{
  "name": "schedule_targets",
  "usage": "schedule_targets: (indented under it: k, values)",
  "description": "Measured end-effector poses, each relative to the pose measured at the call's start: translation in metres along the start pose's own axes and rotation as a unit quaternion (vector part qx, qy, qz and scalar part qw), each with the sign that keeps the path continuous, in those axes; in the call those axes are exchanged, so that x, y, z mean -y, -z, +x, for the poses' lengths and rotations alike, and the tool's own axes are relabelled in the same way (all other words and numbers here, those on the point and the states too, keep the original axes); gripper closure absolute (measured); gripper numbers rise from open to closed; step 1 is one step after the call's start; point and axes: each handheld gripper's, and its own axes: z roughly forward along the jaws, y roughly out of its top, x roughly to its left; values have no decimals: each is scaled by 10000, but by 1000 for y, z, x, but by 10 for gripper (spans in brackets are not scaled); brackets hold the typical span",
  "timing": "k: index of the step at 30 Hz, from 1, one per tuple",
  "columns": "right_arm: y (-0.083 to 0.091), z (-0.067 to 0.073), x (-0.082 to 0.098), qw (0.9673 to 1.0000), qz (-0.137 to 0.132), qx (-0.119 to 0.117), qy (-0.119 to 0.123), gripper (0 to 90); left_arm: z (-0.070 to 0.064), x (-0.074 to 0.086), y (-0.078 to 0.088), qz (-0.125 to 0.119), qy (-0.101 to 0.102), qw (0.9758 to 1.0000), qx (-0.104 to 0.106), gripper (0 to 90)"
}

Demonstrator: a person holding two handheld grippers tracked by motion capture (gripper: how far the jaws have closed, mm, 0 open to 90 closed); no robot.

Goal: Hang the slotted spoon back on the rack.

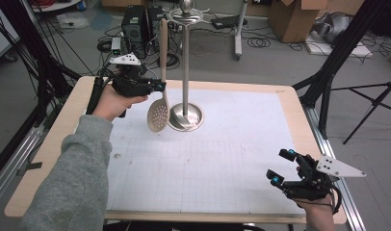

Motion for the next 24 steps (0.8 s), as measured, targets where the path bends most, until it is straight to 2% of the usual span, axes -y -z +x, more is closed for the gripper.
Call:
schedule_targets:
  k: [3, 5, 11, 14, 18, 24]
  values:
    - [0, 1, 0, 10000, 22, -1, -37, 96, -2, 1, 2, -20, -48, 10000, 35, 726]
    - [0, 2, 0, 10000, 20, -8, -11, 96, -4, 2, 4, -118, -110, 9999, 63, 687]
    - [-1, 4, -2, 10000, 10, -32, 22, 96, -9, 5, 18, -425, -355, 9984, 65, 470]
    - [-2, 6, -2, 10000, 9, -43, 19, 96, -15, 10, 26, -644, -732, 9952, 57, 420]
    - [-3, 7, -3, 9999, 41, -82, 54, 96, -19, 19, 36, -797, -861, 9930, 94, 276]
    - [-5, 11, -5, 9999, 29, -117, 112, 96, -24, 36, 52, -933, -1026, 9903, 39, 145]
